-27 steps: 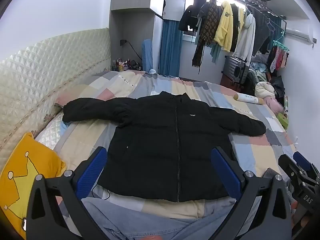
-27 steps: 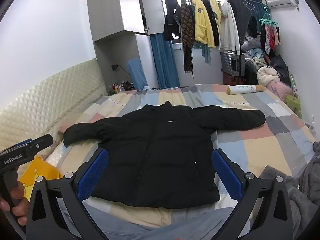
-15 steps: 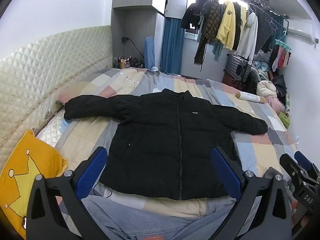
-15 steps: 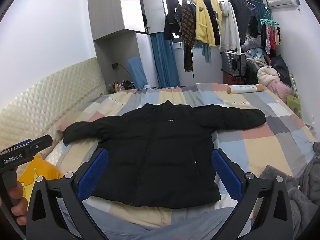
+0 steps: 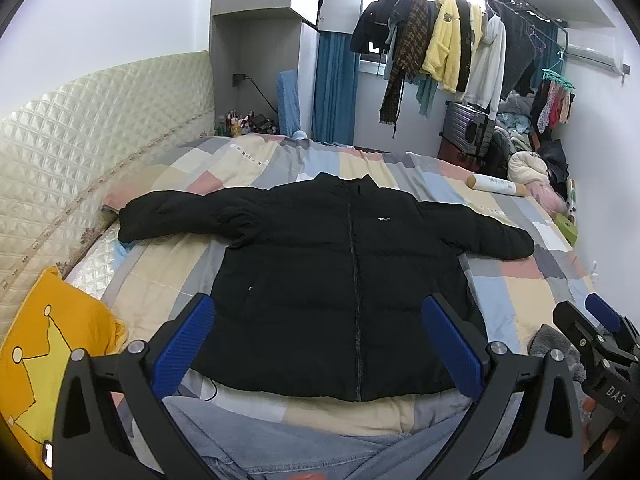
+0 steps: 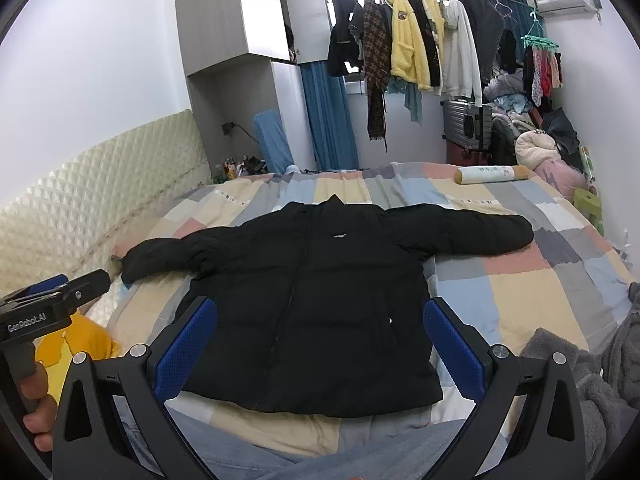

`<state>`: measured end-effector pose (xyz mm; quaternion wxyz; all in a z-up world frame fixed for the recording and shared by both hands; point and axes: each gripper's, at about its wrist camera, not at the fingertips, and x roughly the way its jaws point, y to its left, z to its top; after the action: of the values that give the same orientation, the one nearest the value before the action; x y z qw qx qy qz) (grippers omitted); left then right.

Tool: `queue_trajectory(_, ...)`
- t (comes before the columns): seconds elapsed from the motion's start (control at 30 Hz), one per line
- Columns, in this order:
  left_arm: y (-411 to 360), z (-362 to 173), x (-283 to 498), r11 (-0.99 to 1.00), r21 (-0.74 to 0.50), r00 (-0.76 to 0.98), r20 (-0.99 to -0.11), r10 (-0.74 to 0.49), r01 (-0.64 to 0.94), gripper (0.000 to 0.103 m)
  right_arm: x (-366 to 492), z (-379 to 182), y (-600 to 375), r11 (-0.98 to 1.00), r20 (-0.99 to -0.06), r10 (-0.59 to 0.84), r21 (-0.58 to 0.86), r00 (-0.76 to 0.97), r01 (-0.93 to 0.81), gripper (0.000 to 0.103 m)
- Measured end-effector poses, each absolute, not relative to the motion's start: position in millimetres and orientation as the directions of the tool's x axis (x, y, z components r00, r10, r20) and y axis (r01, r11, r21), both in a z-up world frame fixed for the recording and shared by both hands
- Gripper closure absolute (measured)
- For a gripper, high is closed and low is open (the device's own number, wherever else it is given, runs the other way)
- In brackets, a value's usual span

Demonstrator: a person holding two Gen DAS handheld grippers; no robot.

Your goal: Fold large clothes

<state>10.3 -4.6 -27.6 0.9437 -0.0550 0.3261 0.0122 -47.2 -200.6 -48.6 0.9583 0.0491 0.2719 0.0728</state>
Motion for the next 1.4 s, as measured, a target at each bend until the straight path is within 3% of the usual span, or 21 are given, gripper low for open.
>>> queue_trajectory(0.9, -5, -58, 14, 0.994, -0.058, 0.794, -0.606, 0.038, -0.092, 0.000, -36, -91, -185, 0.983, -0.538, 0.181, 0.129, 0.823, -0.131, 0.000)
queue_trajectory(1.4, -7, -69, 16, 0.993, -0.088, 0.768, -0.640, 0.001, -0.074, 0.000, -35, -95, -189, 0.983, -0.560, 0.179, 0.141, 0.809, -0.120, 0.000)
